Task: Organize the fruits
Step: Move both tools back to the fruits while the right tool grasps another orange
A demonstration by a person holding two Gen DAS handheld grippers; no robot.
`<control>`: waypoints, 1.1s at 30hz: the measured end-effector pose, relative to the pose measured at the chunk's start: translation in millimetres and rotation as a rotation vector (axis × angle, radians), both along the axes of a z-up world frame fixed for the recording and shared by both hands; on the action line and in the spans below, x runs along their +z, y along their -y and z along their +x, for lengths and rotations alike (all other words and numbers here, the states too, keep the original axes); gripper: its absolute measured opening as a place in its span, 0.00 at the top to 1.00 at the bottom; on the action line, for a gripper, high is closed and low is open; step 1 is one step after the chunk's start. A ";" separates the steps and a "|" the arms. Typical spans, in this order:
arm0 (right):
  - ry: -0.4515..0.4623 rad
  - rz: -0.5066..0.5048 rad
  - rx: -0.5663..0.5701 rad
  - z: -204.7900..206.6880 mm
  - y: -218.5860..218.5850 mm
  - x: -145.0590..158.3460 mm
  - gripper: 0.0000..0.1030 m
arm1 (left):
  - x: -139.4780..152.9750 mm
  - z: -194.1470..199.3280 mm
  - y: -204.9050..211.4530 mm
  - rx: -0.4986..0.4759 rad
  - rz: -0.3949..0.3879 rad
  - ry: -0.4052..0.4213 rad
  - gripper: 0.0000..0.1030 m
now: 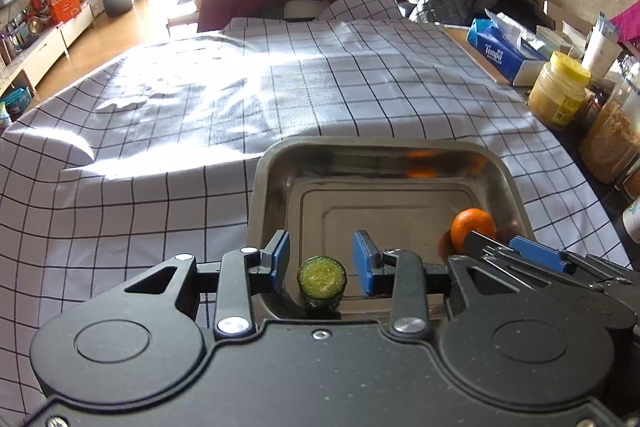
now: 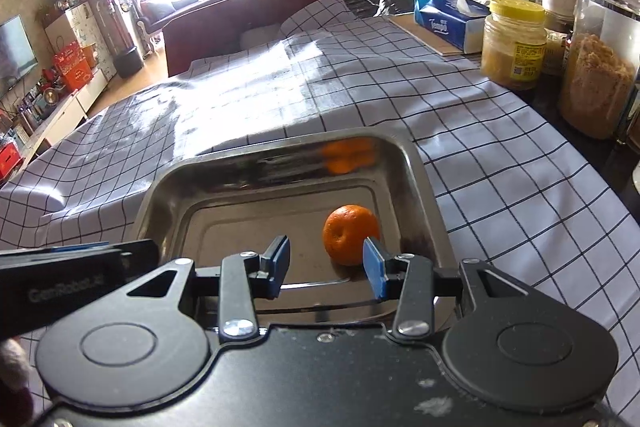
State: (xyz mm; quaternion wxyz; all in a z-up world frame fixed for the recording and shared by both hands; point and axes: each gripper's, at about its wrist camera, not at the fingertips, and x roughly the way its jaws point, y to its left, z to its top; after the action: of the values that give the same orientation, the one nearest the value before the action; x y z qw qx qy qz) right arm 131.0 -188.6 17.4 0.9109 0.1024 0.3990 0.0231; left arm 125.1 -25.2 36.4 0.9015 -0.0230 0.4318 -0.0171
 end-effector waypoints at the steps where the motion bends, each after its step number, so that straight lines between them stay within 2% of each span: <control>1: 0.000 0.002 -0.001 -0.3 1.0 1.2 0.58 | 2.3 -1.9 -0.7 0.004 0.001 0.010 0.57; 9: 0.040 -0.012 0.005 -10.8 3.9 13.3 0.58 | 19.2 -28.5 -1.7 -0.003 -0.008 0.073 0.55; 13: 0.039 -0.009 0.003 -25.3 5.4 14.9 0.58 | 16.1 -48.0 -5.0 -0.033 -0.014 0.059 0.54; 19: 0.073 -0.039 0.013 -74.8 6.8 15.0 0.58 | 3.2 -82.9 -8.9 -0.103 0.015 0.019 0.54; 23: 0.091 0.006 0.015 -112.7 15.0 13.3 0.58 | -5.6 -107.0 -14.3 -0.136 0.027 0.006 0.54; 33: 0.111 0.050 -0.002 -186.3 16.9 -8.2 0.58 | -19.2 -156.1 -29.6 -0.141 -0.018 0.029 0.54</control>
State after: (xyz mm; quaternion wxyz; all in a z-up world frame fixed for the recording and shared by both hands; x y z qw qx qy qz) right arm -55.3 -205.5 9.2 0.9289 0.1240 0.3469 0.0378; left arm -31.0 4.4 17.2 0.9041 -0.0005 0.4189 -0.0850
